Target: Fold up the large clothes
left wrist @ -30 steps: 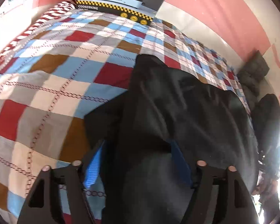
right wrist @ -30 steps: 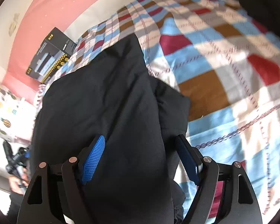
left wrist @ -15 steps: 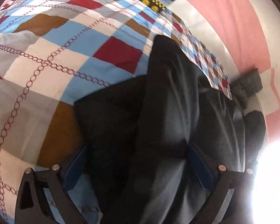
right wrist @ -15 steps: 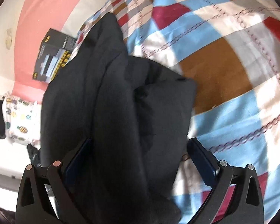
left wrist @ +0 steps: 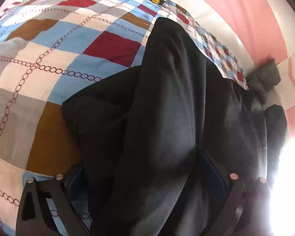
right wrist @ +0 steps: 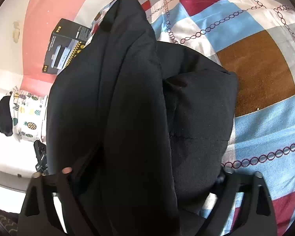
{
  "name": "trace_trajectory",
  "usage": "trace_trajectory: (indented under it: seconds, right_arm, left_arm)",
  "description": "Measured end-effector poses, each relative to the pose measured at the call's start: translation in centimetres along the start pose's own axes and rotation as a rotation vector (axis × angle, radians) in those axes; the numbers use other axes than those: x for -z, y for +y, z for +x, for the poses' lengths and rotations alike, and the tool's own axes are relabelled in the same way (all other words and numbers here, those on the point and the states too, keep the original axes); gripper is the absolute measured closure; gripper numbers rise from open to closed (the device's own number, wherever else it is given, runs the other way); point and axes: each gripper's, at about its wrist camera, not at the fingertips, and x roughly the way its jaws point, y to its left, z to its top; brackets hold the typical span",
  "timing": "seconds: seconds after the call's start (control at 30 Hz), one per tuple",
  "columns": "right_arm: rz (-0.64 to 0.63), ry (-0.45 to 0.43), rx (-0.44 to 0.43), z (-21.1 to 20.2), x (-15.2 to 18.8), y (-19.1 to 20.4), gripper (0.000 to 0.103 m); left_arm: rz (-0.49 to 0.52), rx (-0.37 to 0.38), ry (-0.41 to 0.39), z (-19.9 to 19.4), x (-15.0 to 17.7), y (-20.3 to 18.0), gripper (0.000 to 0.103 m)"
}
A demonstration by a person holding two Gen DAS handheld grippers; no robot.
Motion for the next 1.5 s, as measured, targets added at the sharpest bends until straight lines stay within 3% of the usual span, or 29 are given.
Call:
trace_trajectory:
  seconds: [0.13, 0.3, 0.4, 0.87, 1.2, 1.5]
  right_arm:
    - [-0.007, -0.022, -0.009, -1.1, 0.7, 1.4, 0.050]
    - [-0.024, -0.049, 0.056, -1.5, 0.6, 3.3, 0.059]
    - [-0.039, -0.079, 0.092, -2.5, 0.7, 4.7, 0.063]
    - [-0.181, -0.237, 0.036, -9.2, 0.4, 12.9, 0.068]
    - [-0.244, -0.252, -0.014, -6.6, -2.7, 17.8, 0.068]
    - [-0.284, -0.239, -0.067, -2.2, -6.2, 21.9, 0.068]
  left_arm:
    - [0.047, -0.062, -0.032, -1.1, 0.7, -1.9, 0.027]
    - [0.116, -0.138, -0.055, -2.7, 0.7, -4.3, 0.060]
    - [0.153, -0.154, -0.079, -4.3, 0.7, -5.4, 0.068]
    - [0.193, 0.001, -0.243, -13.2, -3.0, -8.6, 0.073]
    - [0.198, -0.037, -0.317, -15.8, -8.1, -7.0, 0.073]
    - [0.168, -0.070, -0.368, -17.3, -15.4, -4.1, 0.073]
